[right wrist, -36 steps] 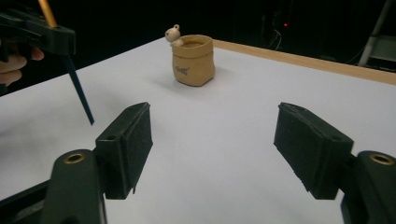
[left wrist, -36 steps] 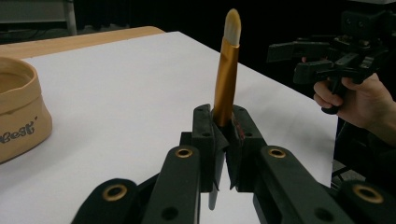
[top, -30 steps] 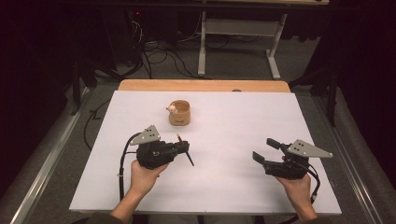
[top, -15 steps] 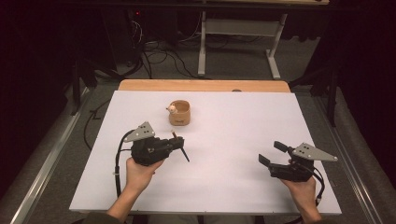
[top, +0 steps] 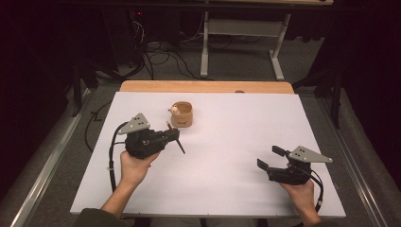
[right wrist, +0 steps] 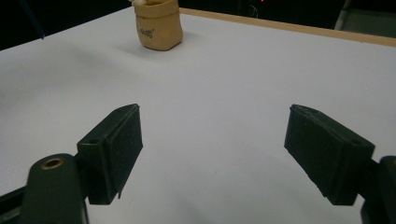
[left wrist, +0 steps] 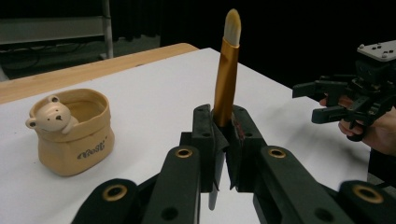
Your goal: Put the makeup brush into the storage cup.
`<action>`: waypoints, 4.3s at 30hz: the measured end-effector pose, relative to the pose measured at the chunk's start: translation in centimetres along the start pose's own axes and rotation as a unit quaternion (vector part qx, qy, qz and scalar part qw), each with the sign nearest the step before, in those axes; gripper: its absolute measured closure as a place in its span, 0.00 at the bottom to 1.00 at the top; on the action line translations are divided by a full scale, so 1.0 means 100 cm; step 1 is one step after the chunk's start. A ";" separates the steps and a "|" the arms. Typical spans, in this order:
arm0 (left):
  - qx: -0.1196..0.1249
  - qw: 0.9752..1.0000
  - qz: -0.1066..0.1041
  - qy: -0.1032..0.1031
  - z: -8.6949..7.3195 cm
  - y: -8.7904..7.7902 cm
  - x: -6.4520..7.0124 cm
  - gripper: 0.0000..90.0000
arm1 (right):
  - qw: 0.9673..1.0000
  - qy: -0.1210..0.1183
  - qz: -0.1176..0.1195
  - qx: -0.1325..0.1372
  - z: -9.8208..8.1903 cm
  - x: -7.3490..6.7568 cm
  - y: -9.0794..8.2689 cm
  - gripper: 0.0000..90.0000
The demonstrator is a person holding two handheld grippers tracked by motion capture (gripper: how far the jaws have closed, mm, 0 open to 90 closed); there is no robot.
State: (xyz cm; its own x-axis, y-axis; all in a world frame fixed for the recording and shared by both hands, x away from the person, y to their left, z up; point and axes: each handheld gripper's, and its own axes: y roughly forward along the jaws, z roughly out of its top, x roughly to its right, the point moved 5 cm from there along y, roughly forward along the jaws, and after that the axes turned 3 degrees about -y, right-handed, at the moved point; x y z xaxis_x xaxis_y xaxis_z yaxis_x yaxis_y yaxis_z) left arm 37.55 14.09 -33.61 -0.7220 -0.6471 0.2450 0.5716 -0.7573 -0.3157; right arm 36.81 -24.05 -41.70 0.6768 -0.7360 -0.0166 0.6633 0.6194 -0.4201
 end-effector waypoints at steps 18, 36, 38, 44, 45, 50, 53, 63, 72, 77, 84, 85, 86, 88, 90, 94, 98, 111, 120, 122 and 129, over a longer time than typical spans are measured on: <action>0.002 1.000 0.029 0.005 0.029 0.010 -0.018 0.92 | 1.000 0.008 0.000 0.000 -0.002 0.001 0.001 0.24; -0.016 0.998 0.058 0.002 0.048 0.026 -0.037 0.92 | 1.000 0.009 0.000 0.006 -0.002 0.002 0.000 0.24; -0.017 0.998 0.061 0.001 0.050 0.028 -0.040 0.92 | 1.000 0.006 0.000 0.006 -0.002 0.001 0.000 0.24; -0.020 0.997 0.075 -0.003 0.054 0.033 -0.050 0.92 | 1.000 0.007 -0.001 0.003 -0.002 0.001 0.001 0.24; -0.020 0.997 0.078 -0.004 0.054 0.034 -0.051 0.92 | 1.000 0.008 -0.001 0.004 -0.002 0.001 0.001 0.24; -0.021 0.996 0.087 -0.008 0.058 0.041 -0.058 0.92 | 1.000 0.008 -0.001 0.004 -0.002 0.002 0.001 0.24; -0.020 0.995 0.093 -0.010 0.061 0.046 -0.062 0.92 | 1.000 0.008 -0.001 0.004 -0.002 0.001 0.001 0.24; -0.020 0.994 0.111 -0.014 0.070 0.058 -0.072 0.92 | 1.000 0.007 0.000 0.005 -0.002 0.001 0.001 0.24; -0.022 0.991 0.133 -0.018 0.070 0.066 -0.084 0.92 | 1.000 0.008 -0.002 0.008 -0.002 0.003 0.000 0.24; -0.025 0.989 0.141 -0.026 0.068 0.070 -0.091 0.92 | 1.000 0.006 -0.001 0.005 -0.002 0.002 0.001 0.24; -0.029 0.989 0.146 -0.025 0.068 0.077 -0.094 0.92 | 1.000 0.007 0.001 0.005 -0.002 0.002 0.001 0.24; -0.030 0.988 0.147 -0.024 0.068 0.078 -0.094 0.92 | 1.000 0.006 0.001 0.006 -0.002 0.002 0.001 0.25; -0.031 0.988 0.149 -0.023 0.068 0.080 -0.094 0.92 | 1.000 0.008 0.001 0.006 -0.002 0.002 0.001 0.24; -0.031 0.988 0.151 -0.025 0.068 0.082 -0.096 0.92 | 1.000 0.007 0.001 0.006 -0.002 0.002 0.002 0.24; -0.029 0.987 0.153 -0.027 0.068 0.084 -0.097 0.92 | 1.000 0.006 0.002 0.006 -0.002 0.002 0.001 0.24; -0.030 0.986 0.159 -0.031 0.067 0.087 -0.100 0.92 | 1.000 0.006 0.002 0.006 -0.002 0.002 0.001 0.24; -0.029 0.986 0.163 -0.038 0.066 0.090 -0.102 0.92 | 1.000 0.006 0.003 0.007 -0.002 0.002 0.002 0.24; -0.046 0.984 0.167 -0.044 0.059 0.098 -0.107 0.92 | 1.000 0.005 0.004 0.001 -0.002 0.002 0.003 0.25; -0.059 0.982 0.170 -0.056 0.056 0.103 -0.109 0.92 | 1.000 0.004 0.007 -0.005 -0.003 0.000 0.005 0.26; -0.060 0.982 0.170 -0.057 0.055 0.104 -0.109 0.92 | 1.000 0.002 0.007 -0.004 -0.003 0.000 0.004 0.26; -0.066 0.981 0.172 -0.058 0.053 0.107 -0.111 0.92 | 1.000 0.001 0.007 -0.007 -0.003 0.000 0.005 0.26</action>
State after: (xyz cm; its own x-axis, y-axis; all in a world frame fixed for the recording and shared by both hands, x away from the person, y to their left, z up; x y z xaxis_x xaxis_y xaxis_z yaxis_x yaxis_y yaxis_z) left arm 53.71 12.75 -34.87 -0.4417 -0.8740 0.2025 0.7128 -0.4790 -0.5124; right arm 37.05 -23.80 -42.21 0.6855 -0.7277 -0.0248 0.6489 0.6260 -0.4324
